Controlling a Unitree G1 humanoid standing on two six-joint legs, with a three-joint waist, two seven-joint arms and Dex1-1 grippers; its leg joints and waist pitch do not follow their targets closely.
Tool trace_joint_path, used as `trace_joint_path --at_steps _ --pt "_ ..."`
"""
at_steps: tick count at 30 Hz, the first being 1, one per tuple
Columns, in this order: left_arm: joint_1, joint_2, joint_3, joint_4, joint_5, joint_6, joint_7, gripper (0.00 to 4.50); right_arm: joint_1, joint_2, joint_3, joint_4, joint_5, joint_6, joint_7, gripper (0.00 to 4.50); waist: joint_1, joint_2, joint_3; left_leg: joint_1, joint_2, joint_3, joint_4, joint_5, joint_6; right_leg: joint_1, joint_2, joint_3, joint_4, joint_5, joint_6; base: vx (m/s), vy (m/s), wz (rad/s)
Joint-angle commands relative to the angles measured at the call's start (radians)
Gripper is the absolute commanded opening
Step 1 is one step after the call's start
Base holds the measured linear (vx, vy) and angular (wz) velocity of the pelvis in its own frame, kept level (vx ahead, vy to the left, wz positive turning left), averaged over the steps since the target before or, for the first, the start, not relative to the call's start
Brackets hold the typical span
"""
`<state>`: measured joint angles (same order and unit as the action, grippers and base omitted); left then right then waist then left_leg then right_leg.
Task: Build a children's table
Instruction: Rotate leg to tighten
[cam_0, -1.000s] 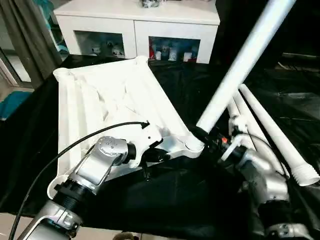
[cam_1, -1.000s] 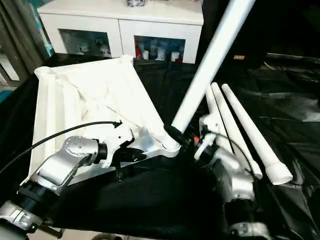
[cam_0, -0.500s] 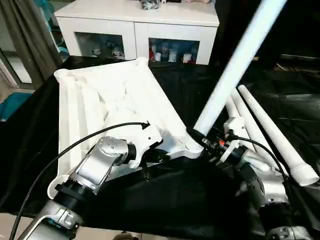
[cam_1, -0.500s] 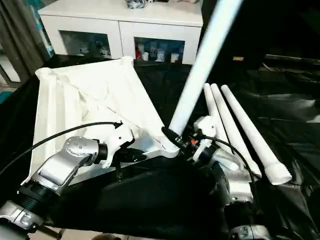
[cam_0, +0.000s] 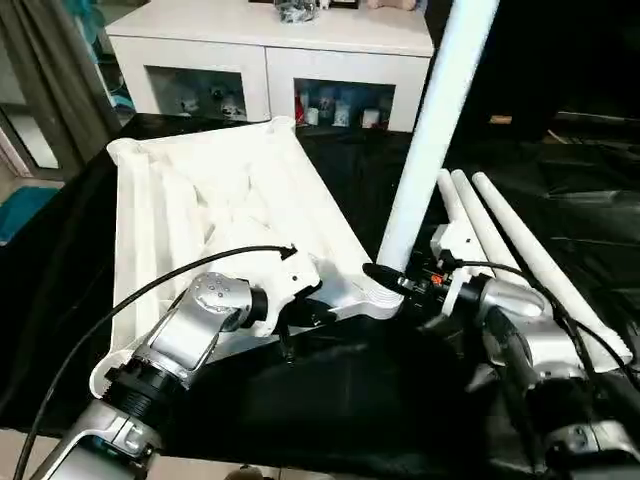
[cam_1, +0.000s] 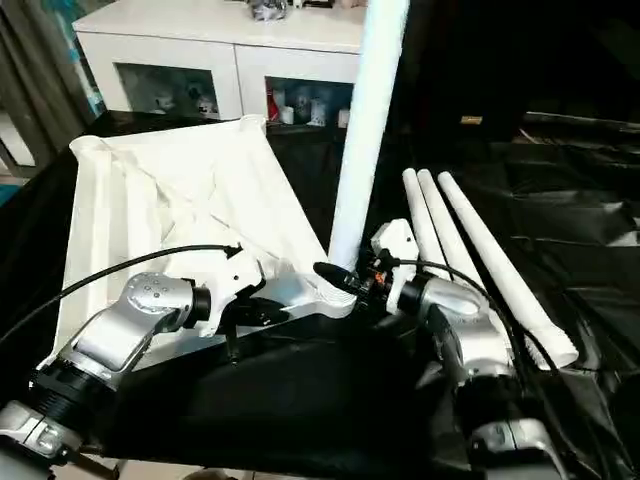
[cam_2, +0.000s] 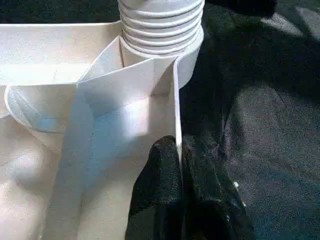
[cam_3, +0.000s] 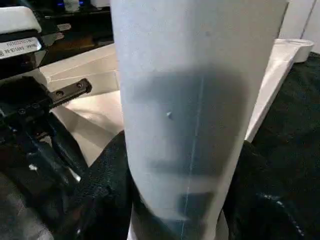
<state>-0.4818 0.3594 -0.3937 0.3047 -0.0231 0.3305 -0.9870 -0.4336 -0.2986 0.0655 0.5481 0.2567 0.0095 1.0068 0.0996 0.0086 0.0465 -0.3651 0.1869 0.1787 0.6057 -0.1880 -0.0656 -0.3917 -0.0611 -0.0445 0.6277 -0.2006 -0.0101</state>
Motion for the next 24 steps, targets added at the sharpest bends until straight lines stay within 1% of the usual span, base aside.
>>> trace_joint_path --at_steps 1,3,4,6,7,9,13,16,17,18,19,20,21,22,24 --pt "-0.039 -0.012 -0.017 -0.026 -0.006 -0.047 -0.046 0.0 0.054 0.003 0.073 0.106 -0.056 0.053 0.045 1.88 -0.007 -0.003 -0.049 0.013 0.044 -0.019 -0.087 -0.296 0.018 0.029 -0.081 0.045 -0.101 -0.346 -0.181 0.0 0.0 0.0" --pt "-0.043 -0.004 -0.028 -0.02 -0.002 -0.077 -0.071 0.0 0.06 -0.003 0.079 0.111 -0.057 0.045 0.065 1.88 -0.007 -0.002 -0.047 0.017 0.045 -0.02 -0.089 -0.307 0.016 0.028 -0.081 0.045 -0.105 -0.352 -0.182 0.0 0.0 0.0" --pt "-0.044 -0.001 -0.032 -0.018 -0.001 -0.085 -0.079 0.0 0.063 -0.006 0.082 0.112 -0.058 0.042 0.072 1.88 -0.007 -0.002 -0.045 0.019 0.045 -0.021 -0.092 -0.325 0.015 0.028 -0.081 0.044 -0.107 -0.368 -0.179 0.0 0.0 0.0" --pt "-0.048 0.009 -0.044 -0.011 0.007 -0.107 -0.099 0.0 0.068 -0.011 0.086 0.124 -0.065 0.024 0.081 1.88 -0.006 -0.002 -0.046 0.025 0.047 -0.021 -0.095 -0.34 0.011 0.028 -0.082 0.044 -0.109 -0.377 -0.179 0.0 0.0 0.0" --pt "-0.052 0.015 -0.049 -0.006 0.011 -0.114 -0.109 0.0 0.072 -0.014 0.086 0.13 -0.066 0.016 0.084 1.88 -0.007 -0.001 -0.049 0.024 0.048 -0.022 -0.097 -0.329 0.01 0.032 -0.082 0.045 -0.107 -0.35 -0.185 0.0 0.0 0.0" --pt "-0.058 0.017 -0.047 0.004 0.011 -0.118 -0.112 0.0 0.071 -0.014 0.083 0.141 -0.068 0.008 0.086 1.88 -0.009 0.001 -0.049 0.022 0.049 -0.022 -0.099 -0.32 0.008 0.033 -0.081 0.044 -0.104 -0.311 -0.196 0.0 0.0 0.0" --pt "-0.063 0.016 -0.042 0.014 0.016 -0.114 -0.103 0.0 0.07 -0.007 0.071 0.154 -0.07 0.002 0.07 1.88 -0.012 0.0 -0.048 0.024 0.048 -0.022 -0.1 -0.338 0.005 0.035 -0.082 0.044 -0.104 -0.302 -0.208 0.0 0.0 0.0" --pt "-0.061 0.009 -0.035 0.017 0.014 -0.101 -0.091 0.0 0.062 0.006 0.056 0.175 -0.076 -0.012 0.031 1.88 -0.014 0.0 -0.045 0.027 0.049 -0.023 -0.102 -0.364 0.001 0.032 -0.084 0.044 -0.109 -0.346 -0.202 0.0 0.0 0.0" --pt "-0.059 0.004 -0.031 0.019 0.013 -0.093 -0.084 0.0 0.055 0.013 0.048 0.192 -0.084 -0.022 0.001 1.88 -0.015 -0.003 -0.043 0.028 0.048 -0.024 -0.103 -0.379 -0.001 0.031 -0.086 0.044 -0.111 -0.382 -0.195 0.0 0.0 0.0" --pt "-0.059 0.004 -0.031 0.019 0.013 -0.093 -0.083 0.0 0.054 0.013 0.047 0.195 -0.084 -0.023 -0.003 1.88 -0.018 -0.002 -0.041 0.029 0.048 -0.026 -0.104 -0.397 -0.007 0.027 -0.086 0.044 -0.114 -0.414 -0.187 0.0 0.0 0.0" --pt "-0.058 0.001 -0.028 0.021 0.014 -0.091 -0.08 0.0 0.041 0.021 0.034 0.222 -0.092 -0.037 -0.045 1.88 -0.02 -0.003 -0.04 0.03 0.048 -0.027 -0.105 -0.416 -0.012 0.026 -0.086 0.043 -0.118 -0.444 -0.178 0.0 0.0 0.0" --pt "-0.058 0.001 -0.028 0.021 0.014 -0.091 -0.08 0.0 0.041 0.021 0.034 0.222 -0.092 -0.037 -0.045 1.88 -0.023 -0.002 -0.037 0.033 0.048 -0.03 -0.106 -0.446 -0.017 0.022 -0.087 0.042 -0.123 -0.491 -0.165 0.0 0.0 0.0" --pt "-0.058 -0.006 -0.02 0.022 0.012 -0.078 -0.068 0.0 0.021 0.033 0.012 0.252 -0.095 -0.05 -0.111 1.88 -0.024 -0.003 -0.037 0.035 0.048 -0.031 -0.107 -0.459 -0.021 0.02 -0.088 0.042 -0.125 -0.514 -0.157 0.0 0.0 0.0" --pt "-0.059 -0.011 -0.015 0.022 0.009 -0.064 -0.058 0.0 0.008 0.042 -0.002 0.267 -0.097 -0.053 -0.159 1.88 -0.03 -0.004 -0.035 0.036 0.046 -0.036 -0.108 -0.495 -0.033 0.015 -0.09 0.039 -0.131 -0.579 -0.134 0.0 0.0 0.0" --pt "-0.059 -0.011 -0.014 0.022 0.009 -0.062 -0.057 0.0 0.006 0.043 -0.005 0.269 -0.097 -0.054 -0.166 1.88 -0.036 -0.005 -0.034 0.034 0.045 -0.042 -0.11 -0.515 -0.038 0.017 -0.089 0.035 -0.135 -0.608 -0.116 0.0 0.0 0.0"
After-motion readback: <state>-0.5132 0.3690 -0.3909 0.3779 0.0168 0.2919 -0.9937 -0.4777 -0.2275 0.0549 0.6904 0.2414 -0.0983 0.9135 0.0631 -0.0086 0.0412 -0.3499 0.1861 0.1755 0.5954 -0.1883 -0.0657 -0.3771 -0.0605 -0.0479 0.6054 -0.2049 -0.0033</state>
